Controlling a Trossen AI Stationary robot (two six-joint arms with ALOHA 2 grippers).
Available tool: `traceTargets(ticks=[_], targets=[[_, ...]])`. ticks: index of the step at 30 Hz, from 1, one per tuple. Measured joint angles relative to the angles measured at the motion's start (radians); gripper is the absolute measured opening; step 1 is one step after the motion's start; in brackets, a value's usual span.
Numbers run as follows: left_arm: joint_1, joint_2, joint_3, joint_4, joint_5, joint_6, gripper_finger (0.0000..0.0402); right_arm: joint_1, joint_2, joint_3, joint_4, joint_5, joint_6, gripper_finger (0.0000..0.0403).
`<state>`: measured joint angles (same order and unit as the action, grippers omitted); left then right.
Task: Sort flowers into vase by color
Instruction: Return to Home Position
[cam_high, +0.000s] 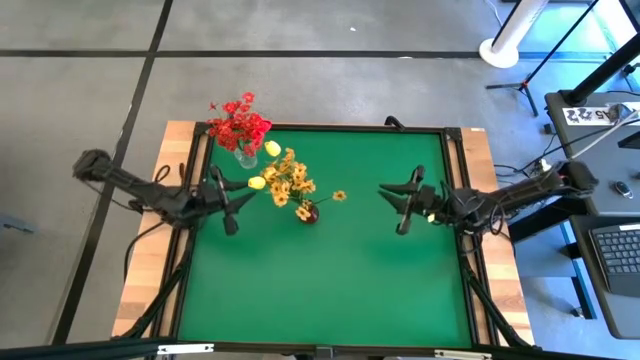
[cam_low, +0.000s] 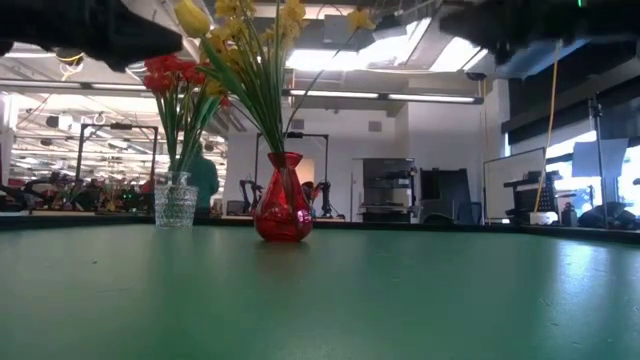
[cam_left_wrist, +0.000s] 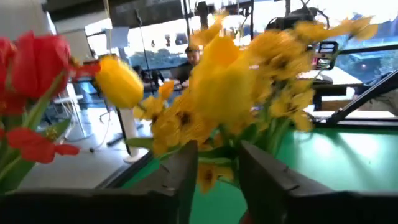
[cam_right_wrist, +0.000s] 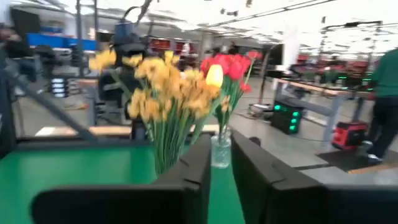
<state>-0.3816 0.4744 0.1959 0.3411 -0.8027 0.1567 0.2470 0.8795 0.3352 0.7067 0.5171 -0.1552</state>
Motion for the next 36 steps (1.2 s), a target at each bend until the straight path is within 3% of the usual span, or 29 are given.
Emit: traceTargets(ticks=[5, 9, 12, 19, 24, 36], targets=[[0.241, -0.012, 0.0, -0.083, 0.253, -0.081, 0.0059, -0.105, -0.07, -0.104, 0.008, -0.118, 0.021, 0.0007], [0.404, -0.012, 0.0, -0.128, 0.468, -0.155, 0.0012, -0.157, -0.079, -0.14, 0.0, -0.135, 0.021, 0.0015], [0.486, -0.013, -0.027, -0.136, 0.581, -0.183, 0.0005, -0.172, -0.079, -0.167, -0.002, -0.137, 0.023, 0.0015], [0.541, -0.066, -0.186, -0.059, 0.652, -0.273, 0.0002, -0.175, -0.079, -0.258, 0.036, -0.137, 0.067, 0.0007], [0.538, -0.1, -0.188, -0.082, 0.714, -0.326, 0.0001, -0.176, -0.078, -0.322, 0.158, -0.136, 0.079, 0.0002], [0.537, -0.102, -0.188, -0.079, 0.715, -0.341, 0.0006, -0.175, -0.077, -0.324, 0.072, -0.171, 0.074, 0.0005]])
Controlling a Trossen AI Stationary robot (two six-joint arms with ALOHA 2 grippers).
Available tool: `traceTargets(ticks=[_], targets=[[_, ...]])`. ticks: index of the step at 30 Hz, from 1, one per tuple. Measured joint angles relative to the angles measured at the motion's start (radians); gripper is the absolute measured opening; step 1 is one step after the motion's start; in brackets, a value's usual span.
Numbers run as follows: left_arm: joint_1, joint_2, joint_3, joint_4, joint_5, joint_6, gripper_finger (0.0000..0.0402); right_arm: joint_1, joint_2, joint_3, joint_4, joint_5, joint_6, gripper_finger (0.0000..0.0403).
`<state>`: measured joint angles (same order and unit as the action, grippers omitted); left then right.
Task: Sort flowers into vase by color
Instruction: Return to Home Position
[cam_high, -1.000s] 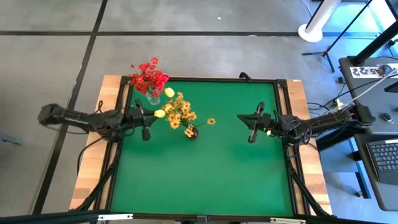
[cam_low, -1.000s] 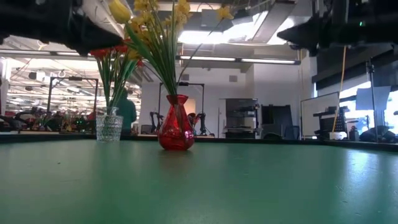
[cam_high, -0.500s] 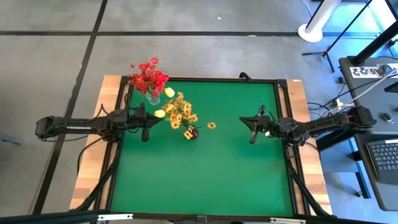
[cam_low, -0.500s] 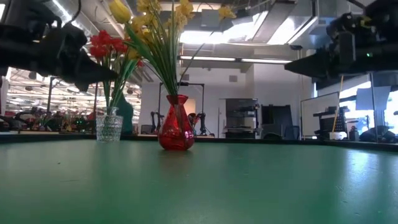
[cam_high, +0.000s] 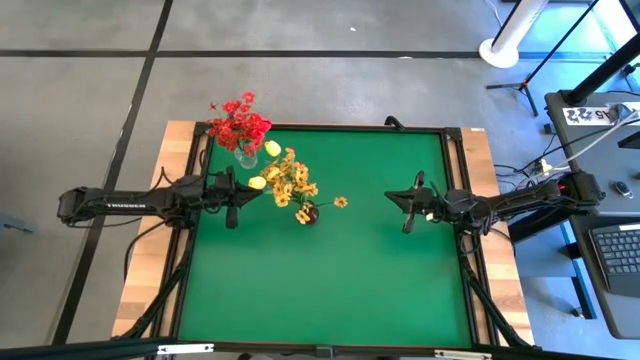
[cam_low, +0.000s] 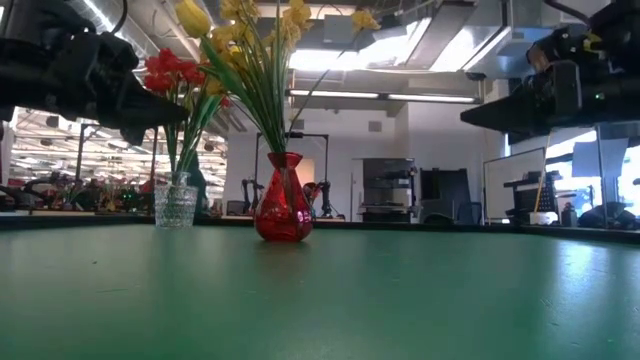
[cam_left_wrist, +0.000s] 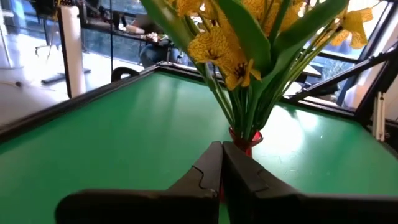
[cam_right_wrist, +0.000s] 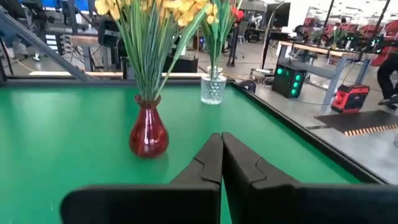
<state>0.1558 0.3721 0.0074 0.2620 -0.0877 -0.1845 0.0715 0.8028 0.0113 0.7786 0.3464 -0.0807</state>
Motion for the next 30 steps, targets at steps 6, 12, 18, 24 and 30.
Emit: traceTargets(ticks=[6, 12, 18, 24, 30], targets=[[0.0, 0.0, 0.0, -0.019, 0.033, -0.075, 0.0003, 0.0, -0.037, -0.001, 0.088, -0.126, -0.072, 0.0005], [0.0, 0.0, 0.0, -0.017, 0.049, -0.078, 0.0003, -0.003, -0.254, -0.001, -0.173, 0.069, -0.142, 0.0005], [0.0, 0.0, 0.0, -0.016, 0.029, -0.071, 0.0002, 0.0, -0.525, -0.002, -0.451, 0.053, -0.123, 0.0005], [0.0, 0.0, 0.0, -0.016, 0.021, -0.046, 0.0002, 0.0, -0.763, -0.002, -0.689, -0.007, -0.083, 0.0005], [0.0, 0.0, 0.0, -0.016, -0.005, -0.022, 0.0002, 0.0, -0.799, -0.001, -0.721, -0.122, -0.109, 0.0005]])
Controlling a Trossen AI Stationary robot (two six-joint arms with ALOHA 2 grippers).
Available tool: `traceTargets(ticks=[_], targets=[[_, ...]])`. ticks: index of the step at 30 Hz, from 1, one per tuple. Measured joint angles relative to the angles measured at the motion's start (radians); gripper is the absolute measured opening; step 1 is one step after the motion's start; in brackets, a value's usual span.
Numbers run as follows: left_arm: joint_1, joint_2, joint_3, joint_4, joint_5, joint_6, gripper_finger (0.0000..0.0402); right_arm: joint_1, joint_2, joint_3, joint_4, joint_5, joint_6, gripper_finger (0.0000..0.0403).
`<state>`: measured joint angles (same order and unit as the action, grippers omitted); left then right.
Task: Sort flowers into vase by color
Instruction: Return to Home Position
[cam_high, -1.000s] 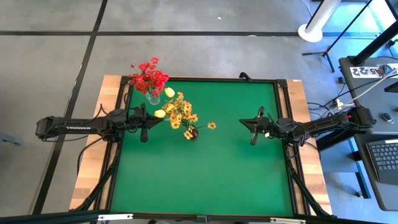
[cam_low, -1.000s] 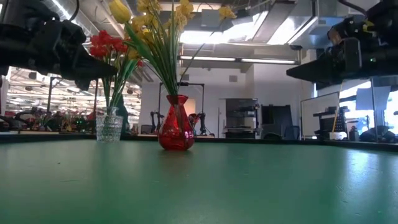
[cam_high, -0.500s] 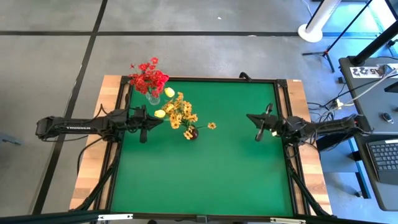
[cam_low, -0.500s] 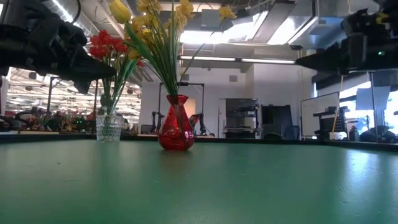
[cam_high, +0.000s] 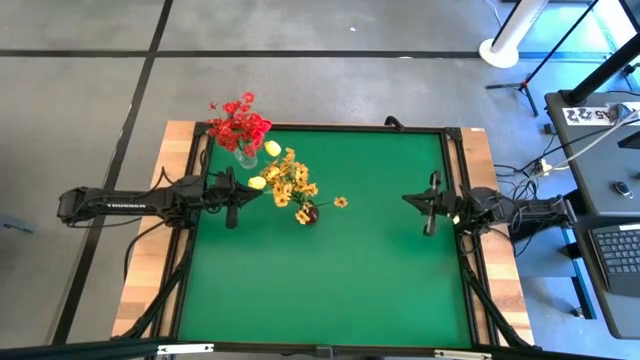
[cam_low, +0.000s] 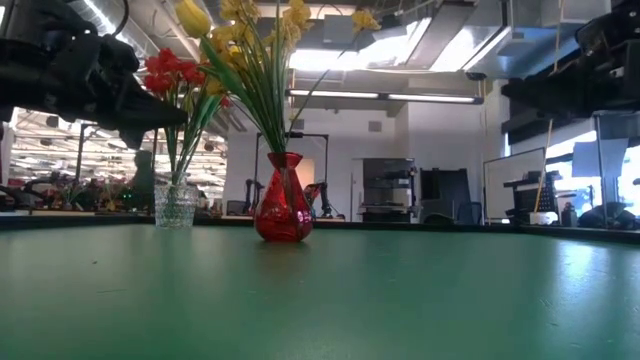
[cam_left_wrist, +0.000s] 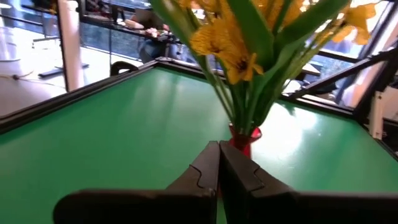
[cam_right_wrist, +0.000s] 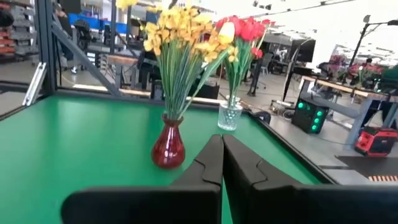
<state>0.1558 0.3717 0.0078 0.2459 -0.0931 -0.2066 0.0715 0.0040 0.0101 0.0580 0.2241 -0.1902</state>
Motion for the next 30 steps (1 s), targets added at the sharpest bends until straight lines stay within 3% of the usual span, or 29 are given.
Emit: traceTargets(ticks=[6, 11, 30], targets=[[0.0, 0.0, 0.0, 0.001, -0.059, -0.025, 0.0002, 0.0, 0.002, 0.0, -0.001, 0.014, 0.0, 0.0005], [0.0, 0.0, 0.0, 0.001, -0.059, -0.045, 0.0002, 0.0, 0.003, 0.0, 0.008, 0.125, -0.026, 0.0005], [0.0, 0.0, 0.0, 0.001, -0.059, -0.046, 0.0002, 0.0, 0.003, 0.0, 0.003, 0.117, -0.025, 0.0005]])
